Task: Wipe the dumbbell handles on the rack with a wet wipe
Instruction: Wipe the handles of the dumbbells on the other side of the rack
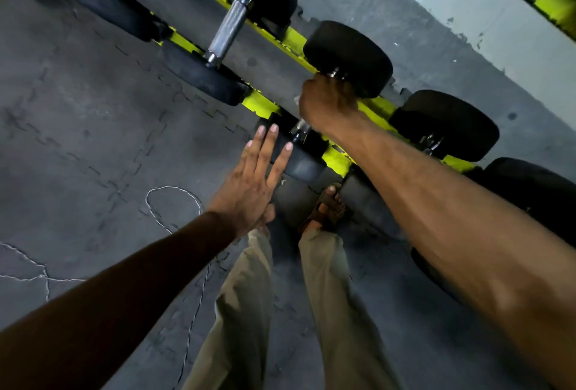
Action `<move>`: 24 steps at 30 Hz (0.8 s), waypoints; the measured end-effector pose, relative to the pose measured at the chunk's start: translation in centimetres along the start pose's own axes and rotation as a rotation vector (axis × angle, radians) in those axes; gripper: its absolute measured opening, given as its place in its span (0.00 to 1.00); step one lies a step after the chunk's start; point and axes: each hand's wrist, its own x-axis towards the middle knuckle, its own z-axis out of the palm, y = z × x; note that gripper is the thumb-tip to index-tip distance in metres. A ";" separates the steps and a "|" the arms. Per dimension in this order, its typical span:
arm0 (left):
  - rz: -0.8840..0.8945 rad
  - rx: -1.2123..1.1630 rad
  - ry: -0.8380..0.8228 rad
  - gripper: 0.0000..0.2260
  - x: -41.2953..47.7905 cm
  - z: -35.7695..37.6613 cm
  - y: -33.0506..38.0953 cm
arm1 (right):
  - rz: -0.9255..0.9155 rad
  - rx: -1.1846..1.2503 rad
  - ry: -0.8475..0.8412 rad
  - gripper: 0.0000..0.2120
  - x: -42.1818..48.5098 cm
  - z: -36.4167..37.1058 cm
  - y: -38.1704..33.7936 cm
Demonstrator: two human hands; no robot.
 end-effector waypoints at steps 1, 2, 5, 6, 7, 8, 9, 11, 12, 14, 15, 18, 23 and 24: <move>0.000 0.009 0.000 0.49 -0.1 -0.1 0.0 | -0.021 -0.031 -0.110 0.15 0.7 -0.7 -0.6; -0.001 0.019 0.000 0.49 -0.1 -0.2 0.0 | -0.034 -0.044 -0.205 0.16 1.1 -1.2 -1.2; 0.005 0.043 -0.004 0.49 -0.1 0.0 -0.2 | -0.117 0.013 -0.424 0.17 0.8 -1.4 -2.3; 0.005 0.041 -0.001 0.50 0.0 0.0 -0.2 | -0.145 0.035 -0.479 0.17 0.4 -1.7 -2.2; 0.000 0.035 0.003 0.51 0.1 0.1 -0.1 | -0.154 0.072 -0.519 0.16 0.2 -2.0 -2.0; -0.009 0.031 0.000 0.52 0.1 0.1 0.0 | -0.138 0.109 -0.563 0.15 0.1 -2.5 -1.8; -0.015 0.029 -0.006 0.53 0.2 0.2 0.1 | -0.128 0.117 -0.614 0.13 0.2 -3.0 -1.6; -0.018 0.023 -0.008 0.53 0.2 0.4 0.2 | -0.119 0.057 -0.726 0.12 1.4 -3.7 -1.9; -0.020 0.022 -0.007 0.53 0.2 0.4 0.1 | -0.100 0.030 -0.765 0.13 2.0 -4.1 -2.3; -0.024 0.027 -0.015 0.54 0.0 0.3 0.0 | -0.084 0.033 -0.793 0.14 2.7 -3.8 -3.5; -0.021 0.031 -0.020 0.54 0.0 0.3 0.0 | -0.092 0.037 -0.795 0.14 2.8 -3.6 -4.0; -0.021 0.028 -0.028 0.55 -0.2 0.2 -0.3 | -0.132 0.064 -0.705 0.13 1.4 -3.5 -4.0; -0.017 0.020 -0.023 0.56 0.1 0.3 0.1 | -0.235 0.175 -0.518 0.09 -1.3 -3.7 -0.7; -0.017 0.024 -0.021 0.57 0.2 0.4 0.1 | -0.232 0.144 -0.508 0.08 -1.3 -3.9 -0.7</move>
